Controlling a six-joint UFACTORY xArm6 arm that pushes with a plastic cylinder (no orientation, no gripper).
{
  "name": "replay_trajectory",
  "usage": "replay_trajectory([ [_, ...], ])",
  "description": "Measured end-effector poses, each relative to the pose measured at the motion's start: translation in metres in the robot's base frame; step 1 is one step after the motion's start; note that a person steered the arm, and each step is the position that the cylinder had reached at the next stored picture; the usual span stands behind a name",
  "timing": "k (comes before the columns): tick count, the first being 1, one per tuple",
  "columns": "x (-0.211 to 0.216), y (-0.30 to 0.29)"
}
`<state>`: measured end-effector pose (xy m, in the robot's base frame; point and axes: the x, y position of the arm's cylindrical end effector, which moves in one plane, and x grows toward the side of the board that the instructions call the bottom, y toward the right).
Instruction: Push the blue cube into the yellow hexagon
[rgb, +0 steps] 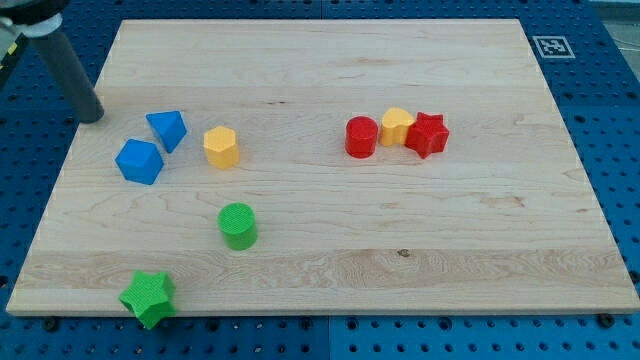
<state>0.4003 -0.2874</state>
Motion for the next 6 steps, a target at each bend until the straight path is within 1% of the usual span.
replay_trajectory([
  [1, 0.043, 0.005],
  [2, 0.071, 0.038],
  [4, 0.075, 0.118],
  [5, 0.075, 0.129],
  [6, 0.062, 0.114],
])
